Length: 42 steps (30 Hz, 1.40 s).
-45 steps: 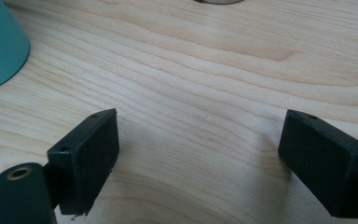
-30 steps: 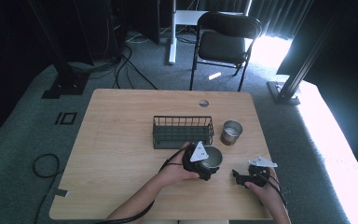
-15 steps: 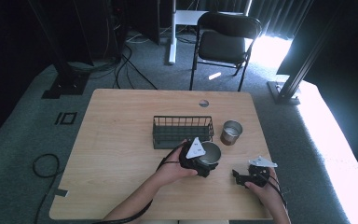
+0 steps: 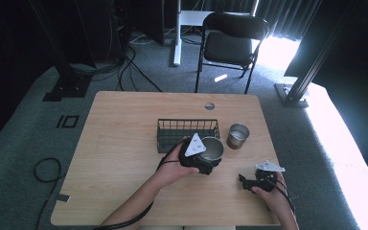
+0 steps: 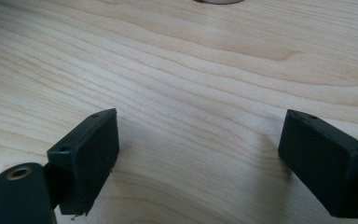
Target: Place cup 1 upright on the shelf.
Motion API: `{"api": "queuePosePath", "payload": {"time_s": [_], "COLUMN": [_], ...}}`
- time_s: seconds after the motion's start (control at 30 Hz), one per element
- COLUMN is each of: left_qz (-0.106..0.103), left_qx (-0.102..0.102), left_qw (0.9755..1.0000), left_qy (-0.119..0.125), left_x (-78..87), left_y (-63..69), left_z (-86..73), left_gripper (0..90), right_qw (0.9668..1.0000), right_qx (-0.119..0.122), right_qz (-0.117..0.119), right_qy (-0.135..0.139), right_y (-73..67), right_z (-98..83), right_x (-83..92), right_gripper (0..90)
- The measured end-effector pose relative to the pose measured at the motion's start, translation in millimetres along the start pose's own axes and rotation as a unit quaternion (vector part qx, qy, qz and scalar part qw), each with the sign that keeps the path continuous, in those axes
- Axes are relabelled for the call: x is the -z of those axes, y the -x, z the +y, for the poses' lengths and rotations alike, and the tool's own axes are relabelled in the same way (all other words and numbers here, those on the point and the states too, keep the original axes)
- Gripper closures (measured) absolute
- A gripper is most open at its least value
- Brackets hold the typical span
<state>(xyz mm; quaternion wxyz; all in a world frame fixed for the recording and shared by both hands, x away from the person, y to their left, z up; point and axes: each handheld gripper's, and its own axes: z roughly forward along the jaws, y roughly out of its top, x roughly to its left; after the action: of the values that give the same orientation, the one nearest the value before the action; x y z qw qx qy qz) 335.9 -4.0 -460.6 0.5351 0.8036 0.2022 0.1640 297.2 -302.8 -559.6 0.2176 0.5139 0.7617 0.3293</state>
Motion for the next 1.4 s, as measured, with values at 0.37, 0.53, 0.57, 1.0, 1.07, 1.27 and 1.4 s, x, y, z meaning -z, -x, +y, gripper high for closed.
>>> {"api": "queuePosePath", "payload": {"time_s": [0.37, 0.53, 0.57, 1.0, 1.07, 1.27, 1.4], "left_qz": [0.038, 0.048, 0.055, 0.12, 0.139, 0.188, 0.222], "left_qx": [0.01, 0.016, 0.019, 0.047, 0.048, 0.072, 0.095], "left_qw": [0.9987, 0.998, 0.9974, 0.9896, 0.9869, 0.9769, 0.9684], "left_qy": [0.032, 0.038, 0.042, 0.064, 0.067, 0.071, 0.061], "left_x": [15.8, 20.2, 22.2, 33.2, 33.6, 36.5, 38.0], "left_y": [-13.9, -19.9, -23.0, -55.5, -60.8, -80.1, -90.6], "left_z": [22.0, 27.5, 29.9, 38.3, 37.1, 30.8, 22.0], "left_gripper": [13.7, 13.7, 13.7, 13.7, 13.7, 13.7, 13.7], "right_qw": [1.0, 1.0, 1.0, 1.0, 1.0, 1.0, 1.0], "right_qx": [0.0, 0.0, 0.0, 0.0, 0.0, 0.0, -0.001], "right_qz": [0.0, 0.0, 0.0, 0.0, 0.0, 0.0, 0.0], "right_qy": [0.0, 0.0, 0.0, 0.0, 0.0, 0.001, 0.0], "right_y": [-0.1, -0.1, -0.1, -0.1, -0.1, -0.1, -0.2], "right_z": [0.0, 0.0, 0.0, 0.0, 0.0, 0.0, -0.1], "right_x": [-0.1, -0.1, -0.1, -0.1, -0.1, -0.1, 0.0], "right_gripper": [11.8, 11.9, 11.9, 11.8, 11.9, 11.9, 11.9]}}
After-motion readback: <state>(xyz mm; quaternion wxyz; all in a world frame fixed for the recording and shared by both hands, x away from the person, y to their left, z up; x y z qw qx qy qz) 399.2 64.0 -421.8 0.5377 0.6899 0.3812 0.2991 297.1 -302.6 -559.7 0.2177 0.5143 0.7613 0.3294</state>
